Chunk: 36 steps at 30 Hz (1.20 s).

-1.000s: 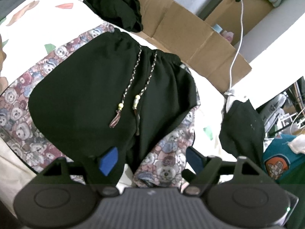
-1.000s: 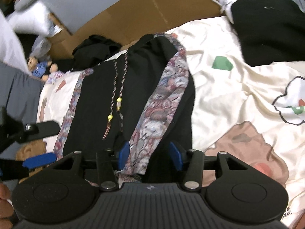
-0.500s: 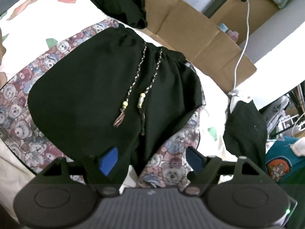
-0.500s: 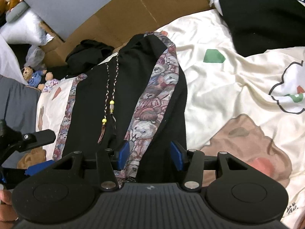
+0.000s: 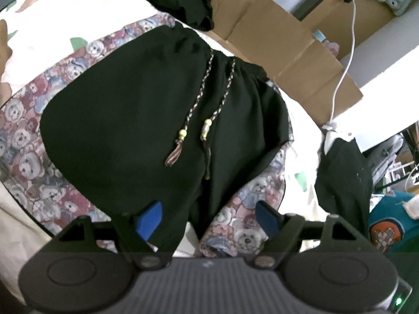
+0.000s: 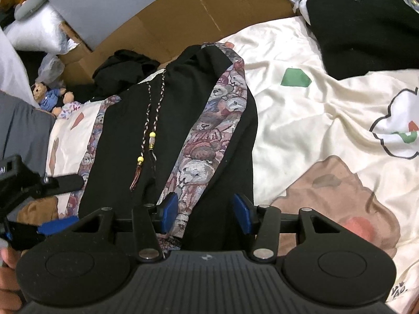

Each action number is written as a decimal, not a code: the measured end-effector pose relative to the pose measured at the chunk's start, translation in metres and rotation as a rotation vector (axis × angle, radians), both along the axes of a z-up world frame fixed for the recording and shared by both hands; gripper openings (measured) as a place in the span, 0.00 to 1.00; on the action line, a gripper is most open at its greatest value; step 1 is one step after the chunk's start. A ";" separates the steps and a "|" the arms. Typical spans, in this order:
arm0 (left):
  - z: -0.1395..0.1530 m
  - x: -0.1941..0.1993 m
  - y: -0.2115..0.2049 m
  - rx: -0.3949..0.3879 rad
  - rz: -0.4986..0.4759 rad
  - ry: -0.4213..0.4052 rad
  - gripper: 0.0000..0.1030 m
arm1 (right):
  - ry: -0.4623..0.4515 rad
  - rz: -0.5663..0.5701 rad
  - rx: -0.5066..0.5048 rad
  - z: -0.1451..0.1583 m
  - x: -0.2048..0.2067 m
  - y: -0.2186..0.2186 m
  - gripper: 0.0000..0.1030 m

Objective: Fold clothes
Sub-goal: 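Fold the held shorts half over the other half with the right gripper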

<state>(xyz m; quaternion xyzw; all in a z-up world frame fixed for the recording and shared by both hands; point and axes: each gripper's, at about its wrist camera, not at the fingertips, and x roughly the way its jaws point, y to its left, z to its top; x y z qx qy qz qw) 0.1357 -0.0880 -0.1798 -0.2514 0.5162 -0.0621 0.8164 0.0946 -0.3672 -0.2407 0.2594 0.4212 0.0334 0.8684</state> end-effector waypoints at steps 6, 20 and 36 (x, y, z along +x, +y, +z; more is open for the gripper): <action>-0.004 0.003 0.010 0.001 0.013 0.007 0.79 | -0.008 -0.042 0.064 -0.002 0.006 0.001 0.50; -0.002 0.004 0.016 -0.002 0.000 0.011 0.79 | 0.063 -0.056 0.063 -0.010 0.012 0.010 0.06; 0.009 0.005 -0.021 0.000 -0.092 -0.010 0.79 | 0.084 -0.174 -0.170 0.030 -0.017 -0.084 0.04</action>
